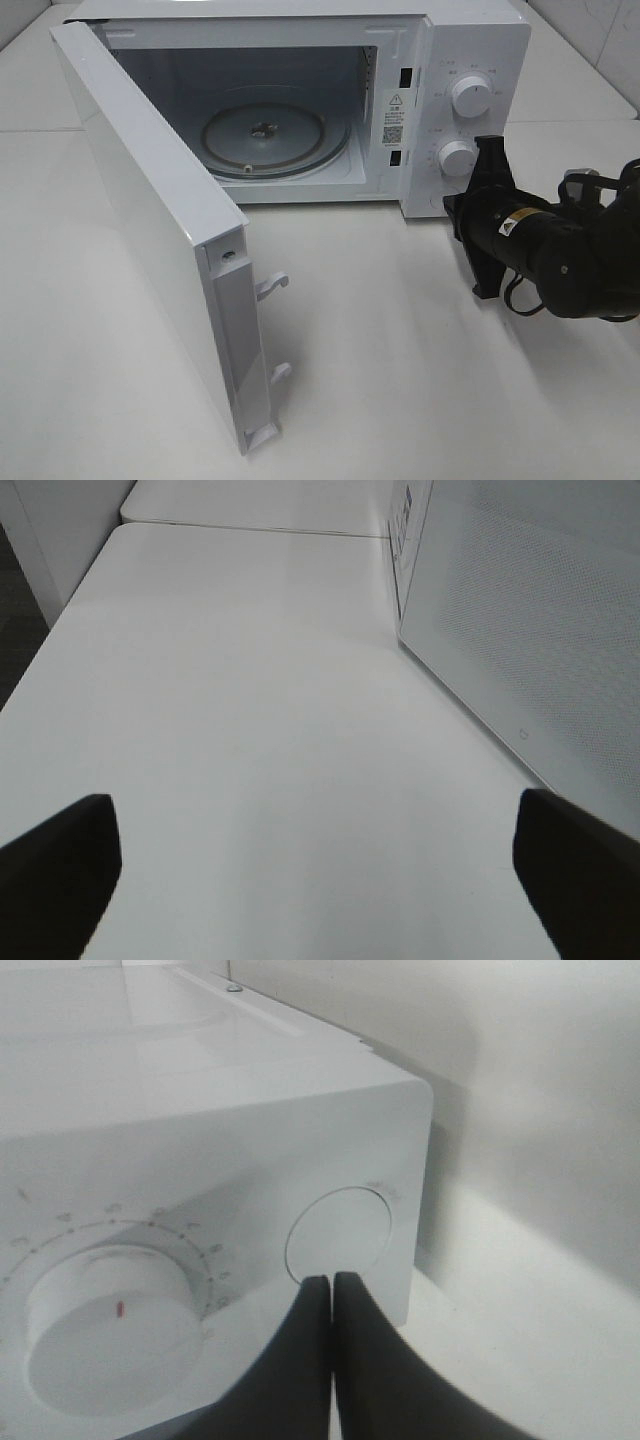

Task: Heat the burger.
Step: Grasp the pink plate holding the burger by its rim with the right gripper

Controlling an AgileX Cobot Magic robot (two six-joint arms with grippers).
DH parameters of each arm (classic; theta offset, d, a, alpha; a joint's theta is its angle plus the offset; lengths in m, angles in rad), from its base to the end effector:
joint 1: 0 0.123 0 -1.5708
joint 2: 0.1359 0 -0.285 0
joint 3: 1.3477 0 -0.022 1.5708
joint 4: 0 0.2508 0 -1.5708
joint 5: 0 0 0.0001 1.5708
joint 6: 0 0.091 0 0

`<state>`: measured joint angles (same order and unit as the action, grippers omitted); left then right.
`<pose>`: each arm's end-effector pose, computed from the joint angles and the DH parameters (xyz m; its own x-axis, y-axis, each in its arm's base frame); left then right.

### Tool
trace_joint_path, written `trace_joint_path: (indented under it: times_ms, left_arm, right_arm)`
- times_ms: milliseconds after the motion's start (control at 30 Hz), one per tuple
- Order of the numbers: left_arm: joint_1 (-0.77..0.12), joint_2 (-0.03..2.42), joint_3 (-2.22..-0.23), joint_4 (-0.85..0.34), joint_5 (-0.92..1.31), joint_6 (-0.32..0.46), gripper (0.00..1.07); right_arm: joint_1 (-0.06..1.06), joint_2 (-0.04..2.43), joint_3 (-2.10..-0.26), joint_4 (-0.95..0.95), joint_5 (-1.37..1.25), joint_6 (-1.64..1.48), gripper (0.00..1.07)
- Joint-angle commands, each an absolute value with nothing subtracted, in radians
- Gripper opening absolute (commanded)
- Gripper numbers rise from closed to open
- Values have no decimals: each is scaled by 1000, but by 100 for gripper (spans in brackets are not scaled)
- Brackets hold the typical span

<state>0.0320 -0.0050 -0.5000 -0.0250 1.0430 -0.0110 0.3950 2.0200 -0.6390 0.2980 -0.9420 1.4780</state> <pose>-0.0048 -0.0021 0.2787 -0.4349 -0.0375 -0.8997 -0.0228 0.9993 -0.0306 0.3124 0.1068 0.0930 -0.1402 0.9901 -0.0064 0.3500 0.0556 0.9351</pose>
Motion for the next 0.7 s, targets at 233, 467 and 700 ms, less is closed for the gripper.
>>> trace_joint_path:
  times_ms: [233,467,700]
  left_arm:
    - [35,-22,-498,-31,1035,-13,102]
    - [35,-22,-498,-31,1035,-13,102]
    - [35,-22,-498,-31,1035,-13,102]
  right_arm:
    - [396,1829,-491,293,-802,1262,0]
    - [396,1590,-470,326,-398,717,0]
    - [396,1442,-473,433,-131,224,0]
